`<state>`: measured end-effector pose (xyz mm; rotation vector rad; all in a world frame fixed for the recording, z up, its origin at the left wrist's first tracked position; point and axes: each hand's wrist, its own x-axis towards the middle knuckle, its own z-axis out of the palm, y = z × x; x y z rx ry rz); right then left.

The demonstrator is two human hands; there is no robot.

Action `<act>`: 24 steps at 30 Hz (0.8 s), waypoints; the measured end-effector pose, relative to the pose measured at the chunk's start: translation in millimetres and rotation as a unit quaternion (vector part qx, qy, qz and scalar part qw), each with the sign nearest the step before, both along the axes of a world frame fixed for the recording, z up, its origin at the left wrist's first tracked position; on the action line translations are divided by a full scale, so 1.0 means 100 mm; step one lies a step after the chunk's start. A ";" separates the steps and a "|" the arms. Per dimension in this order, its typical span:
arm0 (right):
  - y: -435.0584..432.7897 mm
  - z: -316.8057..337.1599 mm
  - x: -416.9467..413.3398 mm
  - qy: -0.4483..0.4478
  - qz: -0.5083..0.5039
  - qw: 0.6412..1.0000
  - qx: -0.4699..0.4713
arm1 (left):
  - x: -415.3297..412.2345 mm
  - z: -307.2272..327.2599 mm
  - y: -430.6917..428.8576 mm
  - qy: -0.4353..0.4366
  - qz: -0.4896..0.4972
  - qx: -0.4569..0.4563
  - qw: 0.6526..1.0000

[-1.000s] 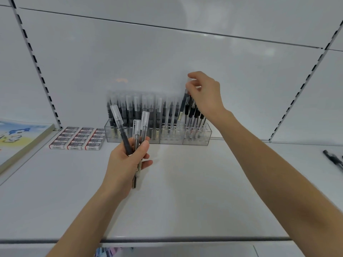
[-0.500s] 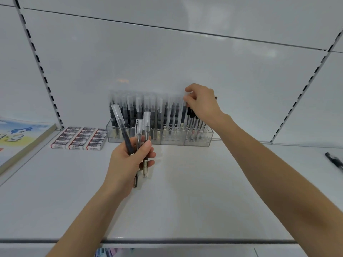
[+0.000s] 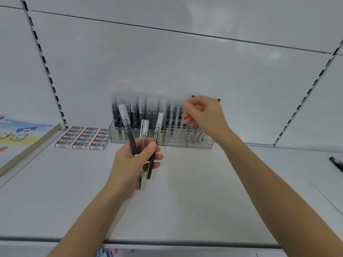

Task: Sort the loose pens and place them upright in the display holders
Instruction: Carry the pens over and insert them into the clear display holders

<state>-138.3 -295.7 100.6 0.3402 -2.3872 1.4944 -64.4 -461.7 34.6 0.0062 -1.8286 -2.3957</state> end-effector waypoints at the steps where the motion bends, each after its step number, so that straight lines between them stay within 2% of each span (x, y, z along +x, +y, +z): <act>1: -0.03 -0.04 0.09 -0.037 0.039 0.998 -0.011 | 0.00 0.00 0.02 0.000 -0.006 0.002 1.000; 4: -0.13 -0.16 0.25 -0.102 0.123 0.985 -0.067 | -0.02 0.00 0.08 0.000 -0.024 -0.003 1.000; 8: -0.15 -0.20 0.25 -0.105 0.147 0.974 -0.136 | -0.03 -0.02 0.08 -0.010 -0.034 -0.019 0.999; 10: -0.08 -0.10 0.19 -0.078 0.113 0.979 -0.152 | -0.04 -0.04 0.04 -0.011 -0.017 -0.054 0.998; 13: 0.07 0.10 0.01 0.011 0.013 0.985 -0.174 | -0.05 -0.05 -0.05 -0.022 0.015 -0.072 0.997; 16: 0.09 0.21 -0.17 0.065 -0.045 0.984 -0.158 | -0.04 -0.06 -0.10 -0.028 0.017 -0.071 0.997; 24: -0.17 0.11 -0.43 0.058 -0.029 0.996 -0.057 | -0.04 -0.07 -0.16 -0.029 0.006 -0.041 0.999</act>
